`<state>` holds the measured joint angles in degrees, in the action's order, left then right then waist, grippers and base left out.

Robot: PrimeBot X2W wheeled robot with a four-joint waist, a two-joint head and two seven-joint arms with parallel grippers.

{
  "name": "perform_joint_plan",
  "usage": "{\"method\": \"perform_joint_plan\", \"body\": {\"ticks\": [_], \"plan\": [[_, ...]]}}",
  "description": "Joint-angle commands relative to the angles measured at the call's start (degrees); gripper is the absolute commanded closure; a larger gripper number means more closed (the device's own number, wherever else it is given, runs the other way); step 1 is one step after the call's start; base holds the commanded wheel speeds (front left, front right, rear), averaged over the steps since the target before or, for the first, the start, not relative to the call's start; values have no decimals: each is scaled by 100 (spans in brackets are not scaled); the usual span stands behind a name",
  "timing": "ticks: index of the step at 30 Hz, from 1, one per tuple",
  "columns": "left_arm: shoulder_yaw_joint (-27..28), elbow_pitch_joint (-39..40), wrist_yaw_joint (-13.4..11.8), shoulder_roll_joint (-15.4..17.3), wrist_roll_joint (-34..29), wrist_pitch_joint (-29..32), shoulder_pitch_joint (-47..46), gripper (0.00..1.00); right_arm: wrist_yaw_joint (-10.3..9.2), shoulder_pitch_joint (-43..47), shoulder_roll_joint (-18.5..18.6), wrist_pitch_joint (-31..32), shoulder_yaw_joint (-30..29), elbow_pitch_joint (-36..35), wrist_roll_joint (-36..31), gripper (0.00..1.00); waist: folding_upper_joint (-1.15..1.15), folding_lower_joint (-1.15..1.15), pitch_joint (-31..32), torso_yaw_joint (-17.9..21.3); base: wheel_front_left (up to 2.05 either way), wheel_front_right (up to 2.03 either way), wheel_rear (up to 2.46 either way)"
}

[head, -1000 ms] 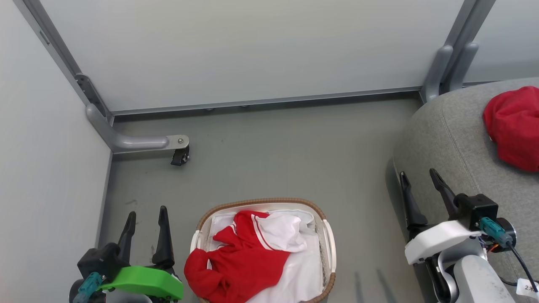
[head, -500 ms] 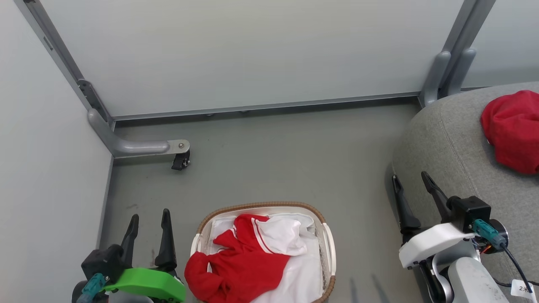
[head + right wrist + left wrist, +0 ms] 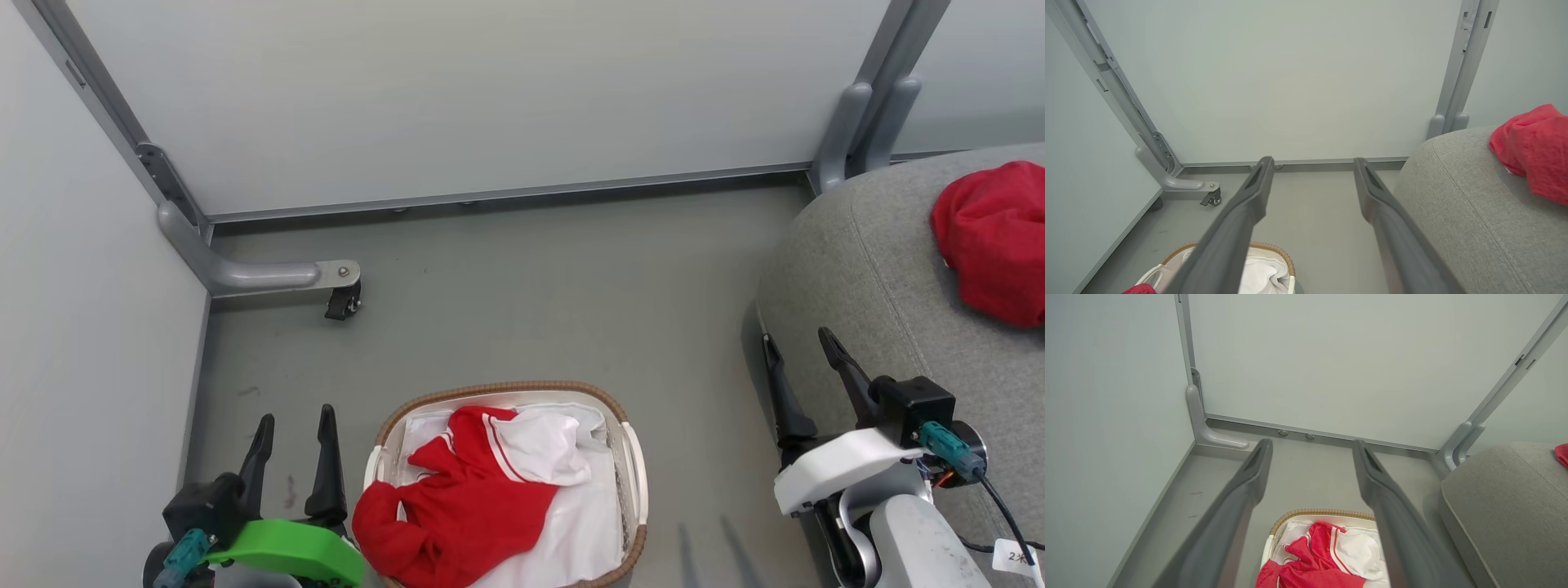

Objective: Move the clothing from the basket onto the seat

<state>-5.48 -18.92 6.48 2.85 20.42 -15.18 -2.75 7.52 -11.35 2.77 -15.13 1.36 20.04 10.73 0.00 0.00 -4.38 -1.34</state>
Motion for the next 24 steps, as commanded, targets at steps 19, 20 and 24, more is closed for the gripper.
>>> {"method": "perform_joint_plan", "body": {"ticks": [19,20,24], "plan": [[-1129,-1205,105,15,-757,6,-1784,0,-6,-819,20,-4,-108,-514,-100,0,0,0,-1652,494,0,0,0],[-1263,-1373,108,31,-809,5,-1950,0,-6,-896,21,-4,-93,-544,-107,0,0,0,-1798,550,0,0,0],[-1605,-2032,106,77,-780,6,-2453,0,-6,-1152,21,-3,0,-645,-32,0,0,0,-2380,783,0,0,0]]}}
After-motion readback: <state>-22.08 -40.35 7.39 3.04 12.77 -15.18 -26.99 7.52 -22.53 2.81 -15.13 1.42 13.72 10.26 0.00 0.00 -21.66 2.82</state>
